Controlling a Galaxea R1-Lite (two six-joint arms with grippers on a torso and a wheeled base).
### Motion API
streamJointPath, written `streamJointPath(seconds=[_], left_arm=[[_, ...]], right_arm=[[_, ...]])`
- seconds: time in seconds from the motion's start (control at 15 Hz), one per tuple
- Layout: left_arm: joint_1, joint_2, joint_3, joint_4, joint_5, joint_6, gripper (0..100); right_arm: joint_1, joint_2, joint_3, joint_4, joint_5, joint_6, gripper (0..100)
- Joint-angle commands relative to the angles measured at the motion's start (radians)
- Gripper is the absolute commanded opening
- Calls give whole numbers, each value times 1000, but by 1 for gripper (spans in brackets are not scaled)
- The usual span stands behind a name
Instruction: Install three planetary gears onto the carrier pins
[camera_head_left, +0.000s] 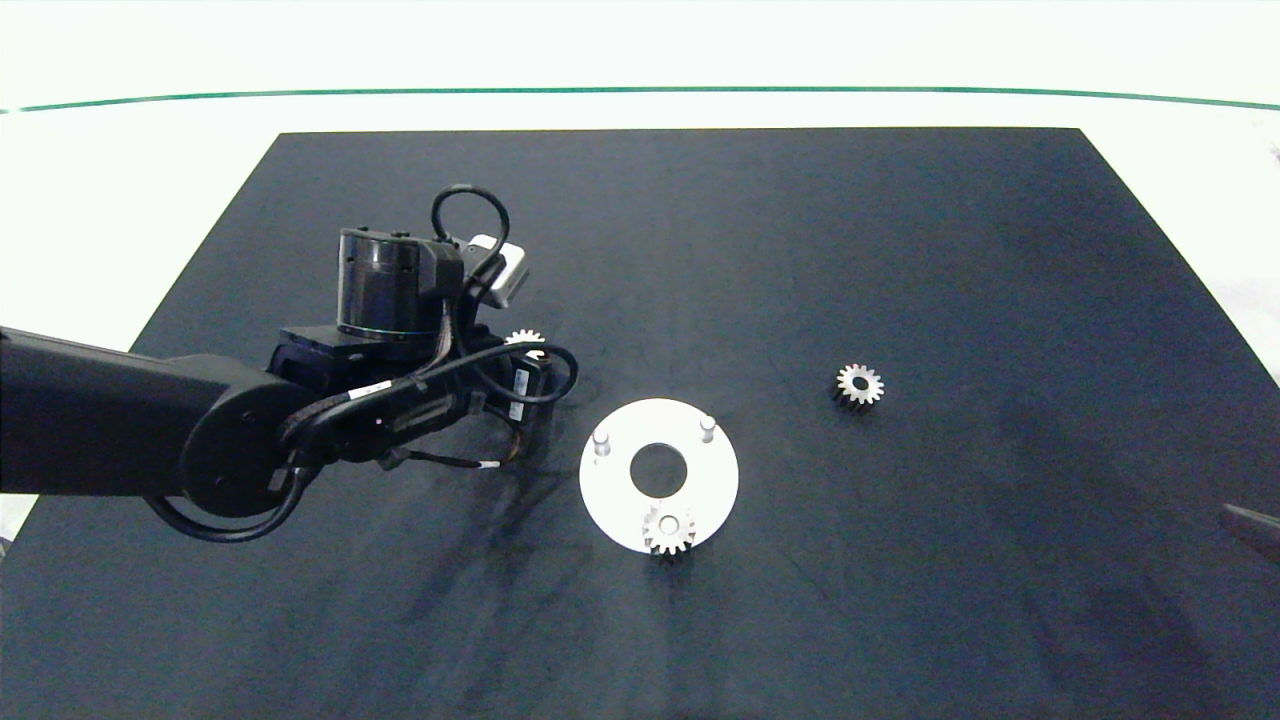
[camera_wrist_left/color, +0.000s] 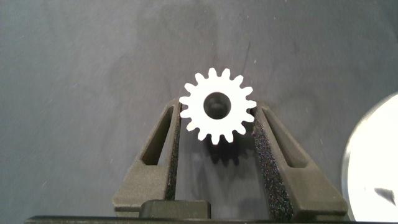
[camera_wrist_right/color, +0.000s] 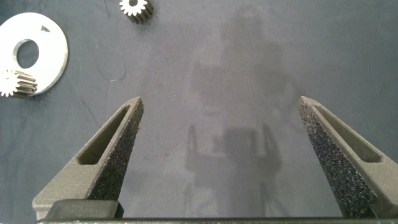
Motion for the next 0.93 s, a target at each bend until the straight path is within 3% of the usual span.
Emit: streamJointPath(seconds=[0.07, 0.27, 0.93], left_arm=[[-32, -86, 80, -5, 1, 0, 22], [-88, -147, 157, -10, 1, -7, 22], [-193, -212, 237, -11, 13, -7, 22]], right_arm=[[2, 0, 0, 1, 1, 0, 100], [2, -1, 0, 1, 1, 0, 100], [2, -14, 20, 1, 2, 2, 100]])
